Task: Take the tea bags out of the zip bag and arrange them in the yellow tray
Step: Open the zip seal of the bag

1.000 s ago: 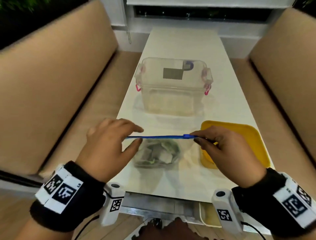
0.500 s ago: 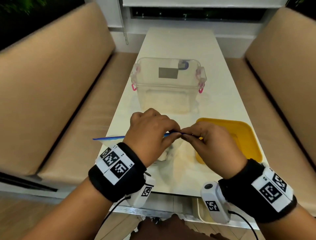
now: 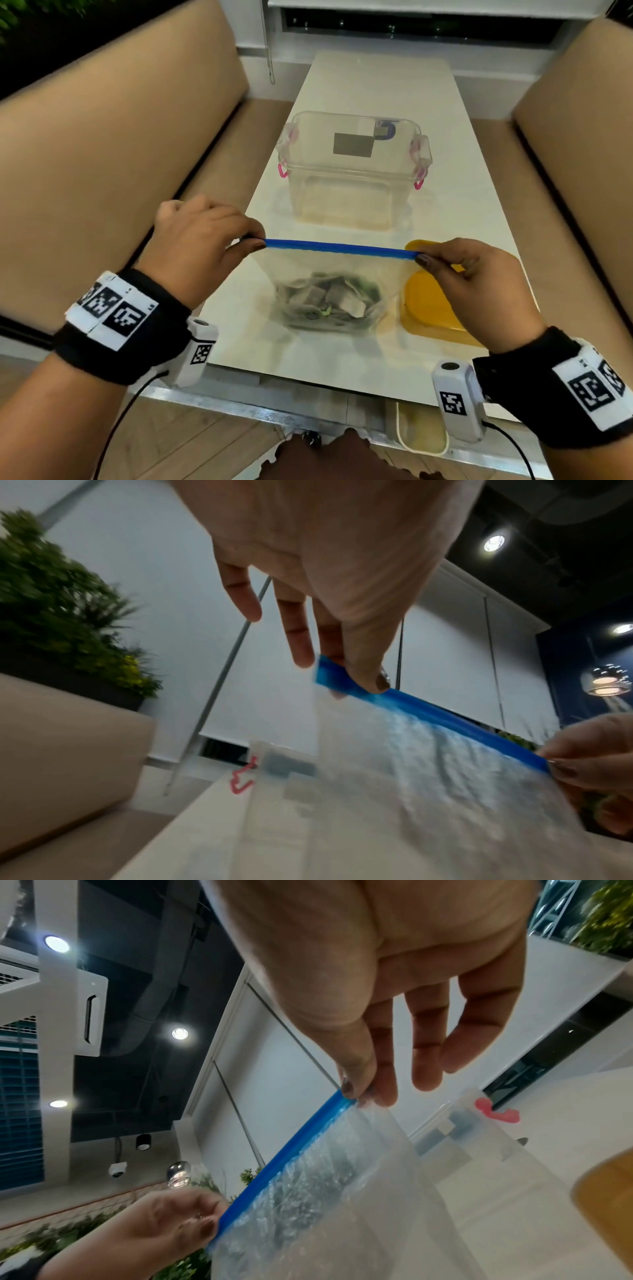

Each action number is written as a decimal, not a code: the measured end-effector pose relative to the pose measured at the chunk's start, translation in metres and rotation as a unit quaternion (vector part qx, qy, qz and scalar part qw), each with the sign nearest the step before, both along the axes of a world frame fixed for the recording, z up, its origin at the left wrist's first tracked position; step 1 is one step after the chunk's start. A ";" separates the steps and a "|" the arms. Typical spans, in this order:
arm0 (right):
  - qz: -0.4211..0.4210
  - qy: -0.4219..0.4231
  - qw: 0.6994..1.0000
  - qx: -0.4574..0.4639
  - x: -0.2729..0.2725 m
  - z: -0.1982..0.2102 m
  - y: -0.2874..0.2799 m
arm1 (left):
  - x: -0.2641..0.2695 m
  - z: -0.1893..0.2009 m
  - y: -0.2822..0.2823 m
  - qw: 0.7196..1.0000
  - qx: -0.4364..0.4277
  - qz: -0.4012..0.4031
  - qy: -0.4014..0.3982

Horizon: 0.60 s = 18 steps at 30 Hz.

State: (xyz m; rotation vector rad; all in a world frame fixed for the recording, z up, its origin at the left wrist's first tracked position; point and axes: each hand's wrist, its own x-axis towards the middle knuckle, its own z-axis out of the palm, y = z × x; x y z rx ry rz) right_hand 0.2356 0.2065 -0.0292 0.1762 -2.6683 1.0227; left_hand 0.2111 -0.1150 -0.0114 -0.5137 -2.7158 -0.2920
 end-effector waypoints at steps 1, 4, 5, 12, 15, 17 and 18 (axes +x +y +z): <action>-0.003 -0.008 1.000 -0.001 -0.001 0.000 0.001 | 0.000 0.000 -0.004 1.000 -0.001 0.003 0.000; -0.008 0.003 1.000 0.016 -0.005 -0.001 -0.001 | -0.002 -0.004 -0.005 0.999 0.024 -0.033 -0.024; -0.003 0.019 0.999 0.035 -0.006 0.000 -0.003 | -0.002 -0.006 -0.003 0.996 0.050 -0.052 -0.046; 0.097 0.080 0.979 0.158 -0.007 0.009 -0.036 | -0.002 -0.003 0.006 0.985 0.106 -0.072 -0.115; 0.116 0.085 0.976 0.164 -0.006 0.007 -0.046 | -0.005 0.005 0.010 0.984 0.093 -0.080 -0.132; 0.128 0.108 0.971 0.171 -0.005 0.007 -0.049 | -0.005 0.009 0.017 0.977 0.088 -0.077 -0.177; 0.136 0.117 0.968 0.175 -0.004 0.008 -0.051 | -0.005 0.009 0.020 0.973 0.079 -0.081 -0.202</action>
